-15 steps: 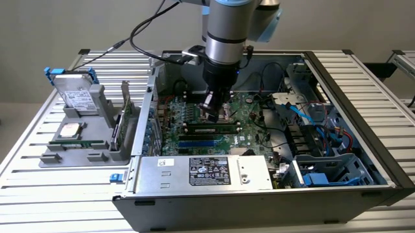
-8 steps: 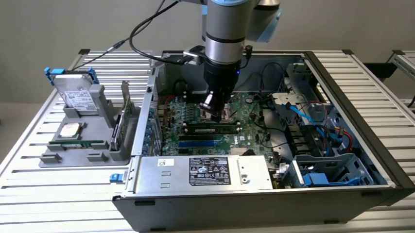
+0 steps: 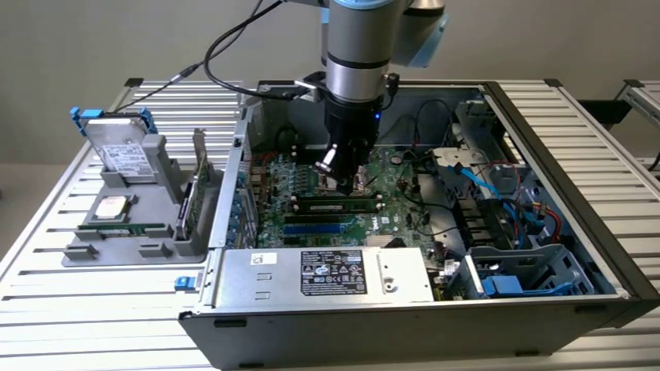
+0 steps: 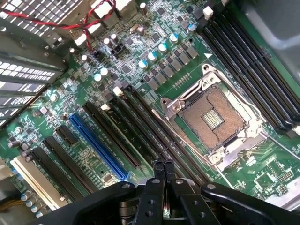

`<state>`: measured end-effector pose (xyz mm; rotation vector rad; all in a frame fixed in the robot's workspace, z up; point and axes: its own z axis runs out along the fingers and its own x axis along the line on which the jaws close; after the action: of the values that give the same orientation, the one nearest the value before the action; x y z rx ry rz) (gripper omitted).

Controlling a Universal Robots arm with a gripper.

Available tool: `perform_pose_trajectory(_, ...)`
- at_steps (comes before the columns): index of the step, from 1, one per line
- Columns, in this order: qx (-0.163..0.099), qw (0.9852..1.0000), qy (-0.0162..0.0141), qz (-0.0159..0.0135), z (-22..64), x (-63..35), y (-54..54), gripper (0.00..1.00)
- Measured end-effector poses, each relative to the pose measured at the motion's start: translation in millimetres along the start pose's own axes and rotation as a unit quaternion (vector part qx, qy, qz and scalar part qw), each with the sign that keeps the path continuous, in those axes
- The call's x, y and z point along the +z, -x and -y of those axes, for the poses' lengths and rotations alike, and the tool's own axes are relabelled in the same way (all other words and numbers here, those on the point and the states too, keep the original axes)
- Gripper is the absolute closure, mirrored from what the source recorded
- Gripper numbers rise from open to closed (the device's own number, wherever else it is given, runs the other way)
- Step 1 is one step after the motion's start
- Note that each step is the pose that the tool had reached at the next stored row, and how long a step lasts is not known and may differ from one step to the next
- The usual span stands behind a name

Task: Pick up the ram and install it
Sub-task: 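Press down the ram until it locks into place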

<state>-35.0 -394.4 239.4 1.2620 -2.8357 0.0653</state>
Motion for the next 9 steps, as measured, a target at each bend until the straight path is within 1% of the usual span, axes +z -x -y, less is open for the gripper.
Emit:
perform_pose_trajectory(3, 0.021, 0.9998, 0.0002, 0.0002, 0.0, 0.0, 0.0, 0.90)
perform_pose_trajectory(5, 0.035, 0.9994, 0.0004, 0.0004, 0.0, 0.0, 0.0, 0.90)
perform_pose_trajectory(9, 0.064, 0.9980, 0.0009, 0.0005, 0.0, 0.0, 0.0, 0.90)
